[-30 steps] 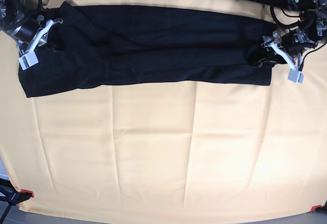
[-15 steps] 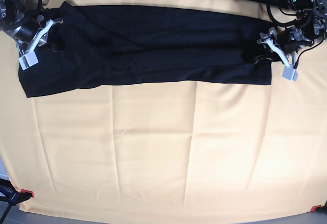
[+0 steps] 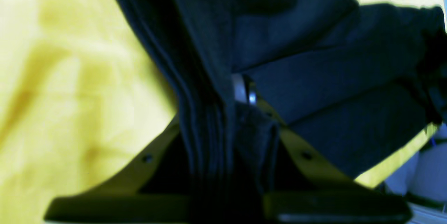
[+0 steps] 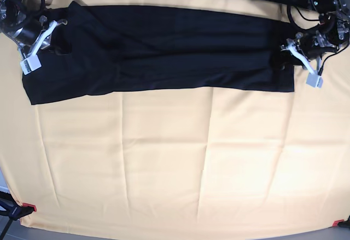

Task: Fold the T-shirt properly
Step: 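Hold both shirt ends and pull the left end slightly inward, then drag the held shirt end with the left gripper toward the right gripper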

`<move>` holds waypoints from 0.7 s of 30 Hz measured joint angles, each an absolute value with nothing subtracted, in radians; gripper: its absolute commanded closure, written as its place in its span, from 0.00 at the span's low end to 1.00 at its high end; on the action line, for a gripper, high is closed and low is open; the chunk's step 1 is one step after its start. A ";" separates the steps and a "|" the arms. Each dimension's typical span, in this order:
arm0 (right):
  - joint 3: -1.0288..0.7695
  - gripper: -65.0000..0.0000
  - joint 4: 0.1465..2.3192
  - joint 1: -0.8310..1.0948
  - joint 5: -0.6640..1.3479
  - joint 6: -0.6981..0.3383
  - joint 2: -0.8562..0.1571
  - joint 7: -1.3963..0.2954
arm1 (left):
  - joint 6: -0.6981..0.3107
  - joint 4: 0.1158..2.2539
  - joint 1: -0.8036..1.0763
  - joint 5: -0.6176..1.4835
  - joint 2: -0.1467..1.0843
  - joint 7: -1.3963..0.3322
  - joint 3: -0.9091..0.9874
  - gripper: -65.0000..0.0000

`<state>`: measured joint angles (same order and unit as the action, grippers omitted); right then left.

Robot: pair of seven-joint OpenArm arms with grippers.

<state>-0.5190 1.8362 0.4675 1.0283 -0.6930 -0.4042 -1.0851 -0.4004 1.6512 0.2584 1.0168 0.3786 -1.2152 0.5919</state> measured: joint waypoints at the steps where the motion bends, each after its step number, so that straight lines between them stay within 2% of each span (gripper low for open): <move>1: -0.519 1.00 1.836 0.467 1.028 -0.693 -0.404 -1.085 | -0.403 1.651 0.250 1.016 0.380 -1.215 0.622 1.00; 6: -0.519 1.00 1.836 0.468 1.060 -0.693 -0.404 -1.088 | -0.403 1.650 0.249 1.024 0.425 -1.214 0.719 1.00; 11: -0.519 1.00 1.836 0.467 1.164 -0.693 -0.404 -1.089 | -0.403 1.650 0.249 1.040 0.487 -1.224 0.729 1.00; 15: -0.519 1.00 1.836 0.465 1.227 -0.693 -0.404 -1.096 | -0.405 1.650 0.249 1.072 0.493 -1.224 0.731 1.00; 21: -0.490 1.00 1.836 0.412 1.211 -0.693 -0.399 -1.093 | -0.443 1.649 0.249 1.124 0.495 -1.229 0.731 1.00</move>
